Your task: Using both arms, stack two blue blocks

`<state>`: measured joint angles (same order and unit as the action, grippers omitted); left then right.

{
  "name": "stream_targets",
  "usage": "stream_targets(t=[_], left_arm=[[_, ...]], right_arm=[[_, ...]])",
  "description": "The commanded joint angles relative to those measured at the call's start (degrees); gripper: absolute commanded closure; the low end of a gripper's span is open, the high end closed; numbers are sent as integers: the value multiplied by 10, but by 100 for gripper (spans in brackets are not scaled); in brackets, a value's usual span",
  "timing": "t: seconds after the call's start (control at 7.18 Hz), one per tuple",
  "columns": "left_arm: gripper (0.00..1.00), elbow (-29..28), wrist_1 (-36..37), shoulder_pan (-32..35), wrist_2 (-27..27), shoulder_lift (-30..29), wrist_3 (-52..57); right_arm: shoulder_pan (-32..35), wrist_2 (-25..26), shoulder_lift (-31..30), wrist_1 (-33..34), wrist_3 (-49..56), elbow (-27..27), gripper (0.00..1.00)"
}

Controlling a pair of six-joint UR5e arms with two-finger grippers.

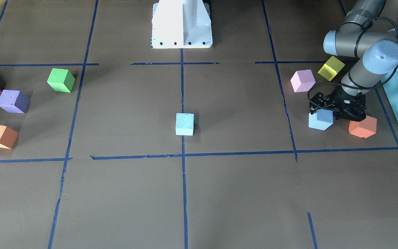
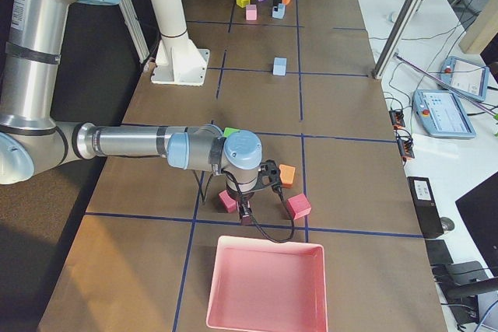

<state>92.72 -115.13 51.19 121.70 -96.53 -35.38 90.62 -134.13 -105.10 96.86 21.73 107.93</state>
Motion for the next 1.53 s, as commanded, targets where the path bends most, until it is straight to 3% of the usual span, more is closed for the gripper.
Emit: stream_targets(t=[0.0,0.28,0.42,0.56,0.7,0.98,1.11,1.39], left_arm=[[1,-25,-1,-12,0,-15,-1],[81,-25,1,-12,-1,-15,0],[93,-15,3,-11,-3,-16,-4],[94,3,16,-11,-1,-29,-7],[93,32,83,-11,-1,-70,-7],[92,87,292,-12,-2,-195,-30],[92,82,321,-54,-2,-261,-122],[92,1,316,-137,-66,-395,-264]], right_arm=[[0,0,0,0,1,-1,1],[0,0,0,0,2,-1,1],[0,-1,0,0,1,0,1],[0,-1,0,0,1,0,1],[0,-1,0,0,1,-1,1],[0,-3,0,0,-1,-1,0],[0,-3,0,0,-1,0,0],[0,-3,0,0,-2,0,0]])
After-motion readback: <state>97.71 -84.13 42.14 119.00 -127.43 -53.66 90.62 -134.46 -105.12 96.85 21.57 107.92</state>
